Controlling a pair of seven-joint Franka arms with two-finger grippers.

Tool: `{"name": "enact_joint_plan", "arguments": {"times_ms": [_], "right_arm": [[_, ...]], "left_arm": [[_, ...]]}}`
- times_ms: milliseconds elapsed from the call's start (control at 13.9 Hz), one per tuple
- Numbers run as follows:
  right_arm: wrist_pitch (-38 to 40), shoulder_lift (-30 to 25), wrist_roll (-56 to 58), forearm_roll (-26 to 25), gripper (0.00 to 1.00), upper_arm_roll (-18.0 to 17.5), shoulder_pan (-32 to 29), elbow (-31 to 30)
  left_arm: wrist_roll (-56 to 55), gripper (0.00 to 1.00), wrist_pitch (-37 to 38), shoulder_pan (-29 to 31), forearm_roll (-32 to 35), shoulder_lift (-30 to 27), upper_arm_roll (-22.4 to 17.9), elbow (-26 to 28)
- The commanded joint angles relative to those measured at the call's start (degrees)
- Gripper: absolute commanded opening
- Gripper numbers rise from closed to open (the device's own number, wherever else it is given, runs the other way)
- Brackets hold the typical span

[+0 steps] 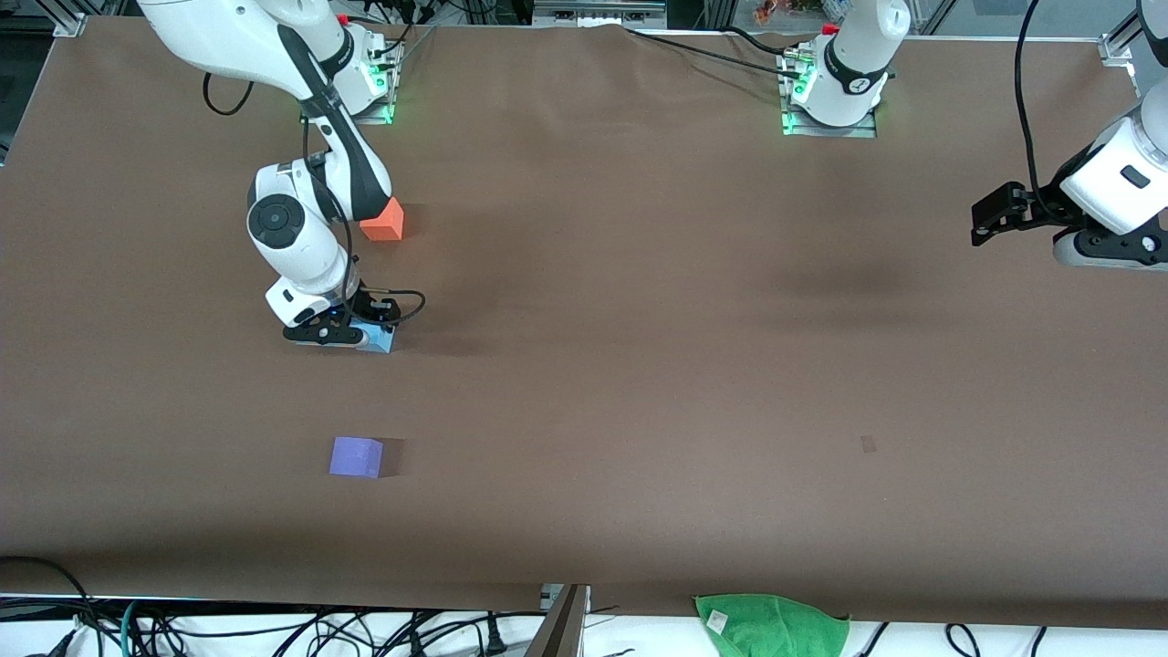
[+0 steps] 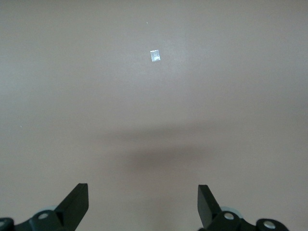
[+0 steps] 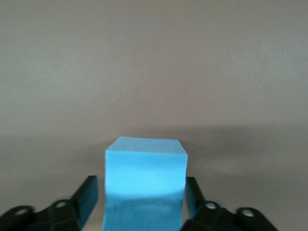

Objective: Place blue block between orange and purple blocks
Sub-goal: 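Lower the blue cube between orange and purple cubes, open right gripper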

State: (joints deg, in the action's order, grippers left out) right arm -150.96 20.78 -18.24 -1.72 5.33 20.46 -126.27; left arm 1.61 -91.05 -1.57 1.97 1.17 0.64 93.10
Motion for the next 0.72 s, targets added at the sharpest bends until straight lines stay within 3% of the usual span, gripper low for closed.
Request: {"name": "enact_joint_plan", "arguments": {"times_ms": [0, 359, 646], "right_arm": [[13.52, -3.02, 5.83, 0.76, 1.0, 0.55, 0.28, 8.37], [42.98, -3.81, 14.79, 0.58, 1.0, 3.19, 0.11, 29.9], [56.97, -3.81, 18.5, 0.84, 1.0, 5.91, 0.11, 41.44]], "left_arm": [[0.85, 1.0, 1.05, 0.16, -0.74, -1.08, -0.03, 0.5], [0.76, 1.0, 0.61, 0.16, -0.74, -0.9, 0.06, 0.5], [1.02, 1.0, 0.96, 0.16, -0.74, -0.99, 0.06, 0.59]]}}
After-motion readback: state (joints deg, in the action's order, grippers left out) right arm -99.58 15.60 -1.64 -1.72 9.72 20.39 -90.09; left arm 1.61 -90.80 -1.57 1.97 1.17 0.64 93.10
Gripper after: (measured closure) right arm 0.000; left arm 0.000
